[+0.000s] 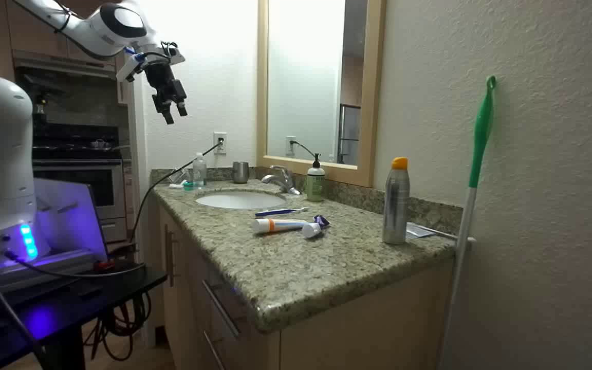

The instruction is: Lift up faucet handle

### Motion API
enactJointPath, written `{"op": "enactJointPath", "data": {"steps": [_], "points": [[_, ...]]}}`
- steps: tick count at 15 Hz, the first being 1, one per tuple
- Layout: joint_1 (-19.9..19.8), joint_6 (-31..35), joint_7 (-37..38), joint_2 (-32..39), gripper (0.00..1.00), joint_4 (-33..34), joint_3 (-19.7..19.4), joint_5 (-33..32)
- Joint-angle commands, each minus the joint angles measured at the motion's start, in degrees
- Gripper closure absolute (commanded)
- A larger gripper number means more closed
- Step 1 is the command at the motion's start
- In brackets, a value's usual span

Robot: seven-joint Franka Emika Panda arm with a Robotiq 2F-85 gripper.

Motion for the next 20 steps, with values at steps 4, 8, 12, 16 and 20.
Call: {"op": "enactJointPath", "data": {"steps": [4,8,12,16,20], "points": [[0.02,0.47,1.61,3.86,0.0,2.09,0.17,-0.5],[-0.74,17.42,13.99,16.64,0.0,7.87,2.05,1.65],[-6.27,32.0,30.19,30.16,0.0,17.47,5.83,-6.78],[-3.52,29.52,39.0,32.51,0.0,20.65,1.94,-13.83],[-2.08,25.71,41.5,38.67,0.0,27.24,0.32,-15.16]]}}
